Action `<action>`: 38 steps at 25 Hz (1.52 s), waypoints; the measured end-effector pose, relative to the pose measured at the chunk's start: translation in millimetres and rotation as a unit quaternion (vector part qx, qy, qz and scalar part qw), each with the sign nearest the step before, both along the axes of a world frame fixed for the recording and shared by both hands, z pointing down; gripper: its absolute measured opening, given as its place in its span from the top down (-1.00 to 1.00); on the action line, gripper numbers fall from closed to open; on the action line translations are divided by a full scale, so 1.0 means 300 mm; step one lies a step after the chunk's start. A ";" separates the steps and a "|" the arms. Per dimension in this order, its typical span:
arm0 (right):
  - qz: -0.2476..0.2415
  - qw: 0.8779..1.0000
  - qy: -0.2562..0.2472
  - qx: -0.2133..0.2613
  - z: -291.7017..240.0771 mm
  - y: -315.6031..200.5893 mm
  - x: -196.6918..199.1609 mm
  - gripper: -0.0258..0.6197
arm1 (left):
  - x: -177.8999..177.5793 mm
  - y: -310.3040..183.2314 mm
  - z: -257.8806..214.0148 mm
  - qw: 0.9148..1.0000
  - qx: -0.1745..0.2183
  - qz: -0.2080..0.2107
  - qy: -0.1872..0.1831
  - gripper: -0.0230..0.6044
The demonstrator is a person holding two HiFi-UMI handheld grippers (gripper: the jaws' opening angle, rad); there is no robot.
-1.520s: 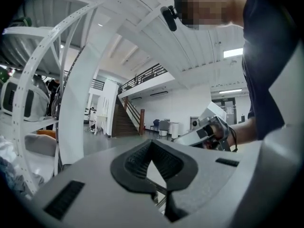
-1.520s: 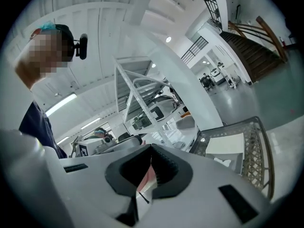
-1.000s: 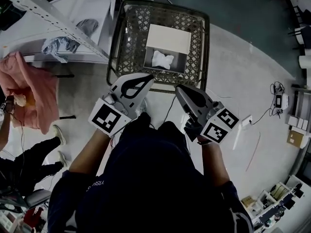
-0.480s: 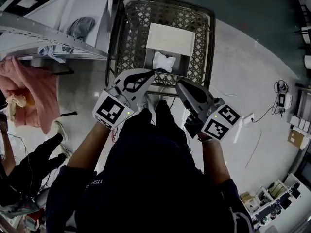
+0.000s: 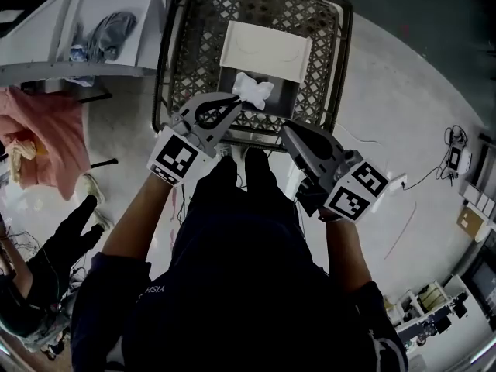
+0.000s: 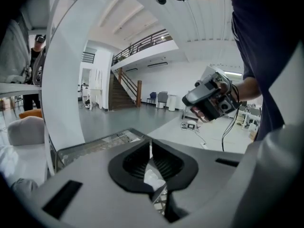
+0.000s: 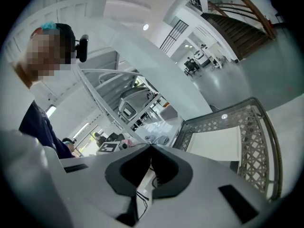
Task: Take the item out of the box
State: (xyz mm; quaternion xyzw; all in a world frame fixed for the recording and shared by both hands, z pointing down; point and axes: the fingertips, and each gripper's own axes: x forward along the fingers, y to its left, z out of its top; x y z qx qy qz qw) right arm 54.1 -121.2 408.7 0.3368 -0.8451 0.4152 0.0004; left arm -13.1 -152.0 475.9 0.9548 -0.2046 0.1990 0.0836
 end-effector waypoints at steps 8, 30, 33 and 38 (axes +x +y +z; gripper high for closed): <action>-0.016 0.999 -0.006 -0.033 0.141 -0.021 0.048 0.84 | 0.088 -0.034 0.232 0.998 -0.018 0.037 -0.054 0.83; -0.034 0.996 -0.019 -0.077 0.343 -0.066 0.073 0.84 | 0.142 -0.010 0.714 0.936 0.043 0.211 -0.280 0.72; -0.031 0.996 -0.018 -0.081 0.358 -0.065 0.080 0.84 | 0.145 -0.003 0.746 0.924 0.056 0.229 -0.300 0.71; -0.029 0.996 -0.017 -0.087 0.376 -0.058 0.083 0.84 | 0.140 0.000 0.791 0.910 0.065 0.244 -0.329 0.71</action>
